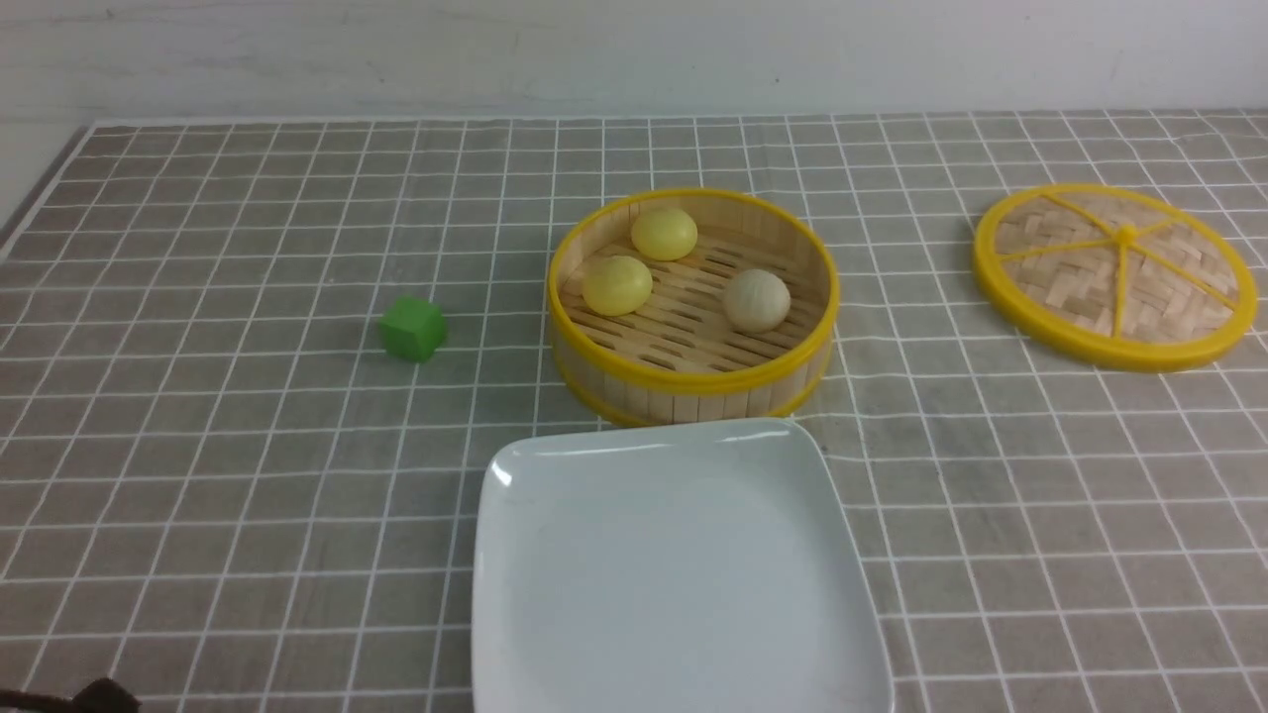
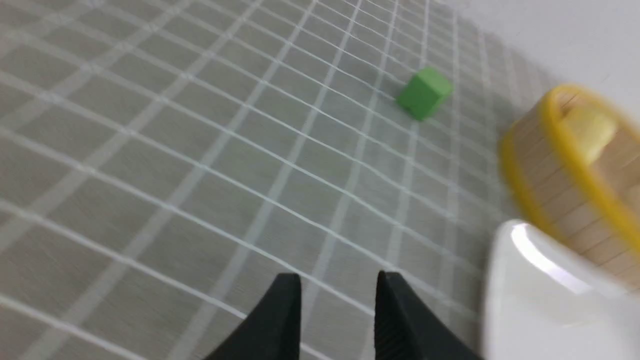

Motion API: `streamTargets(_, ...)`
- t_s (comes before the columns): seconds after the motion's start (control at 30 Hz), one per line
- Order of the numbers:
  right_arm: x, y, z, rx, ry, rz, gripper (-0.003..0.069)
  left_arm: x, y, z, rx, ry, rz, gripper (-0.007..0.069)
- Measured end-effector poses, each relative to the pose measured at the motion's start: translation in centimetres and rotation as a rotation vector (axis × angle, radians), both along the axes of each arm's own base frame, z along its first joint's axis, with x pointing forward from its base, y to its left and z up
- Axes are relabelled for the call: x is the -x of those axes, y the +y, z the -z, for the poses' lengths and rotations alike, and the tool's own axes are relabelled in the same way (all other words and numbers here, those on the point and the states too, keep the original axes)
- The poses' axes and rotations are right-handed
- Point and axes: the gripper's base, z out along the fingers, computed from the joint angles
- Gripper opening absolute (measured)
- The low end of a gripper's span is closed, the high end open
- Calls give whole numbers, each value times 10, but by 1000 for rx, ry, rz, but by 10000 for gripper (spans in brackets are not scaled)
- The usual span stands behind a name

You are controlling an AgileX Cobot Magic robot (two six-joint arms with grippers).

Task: Put the steamed buns into the plate on the grey tablecloth.
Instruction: 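Reach into the bamboo steamer and grasp a bun with the left gripper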

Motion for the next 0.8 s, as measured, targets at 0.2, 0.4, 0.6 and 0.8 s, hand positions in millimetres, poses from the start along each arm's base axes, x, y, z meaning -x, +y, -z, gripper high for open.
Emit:
streamTargets(0.2,0,0,0,0,0,0,239,1,-9,-2,581,57,-64,240)
streamTargets(0.4,0,0,0,0,0,0,239,0,-8,-2,576,47,-80,240)
streamTargets(0.6,0,2,-1,-82,-4,6,239,-2,-4,-13,509,-75,-73,202)
streamTargets(0.8,0,11,-2,-570,15,46,239,9,-6,-82,152,-226,48,17)
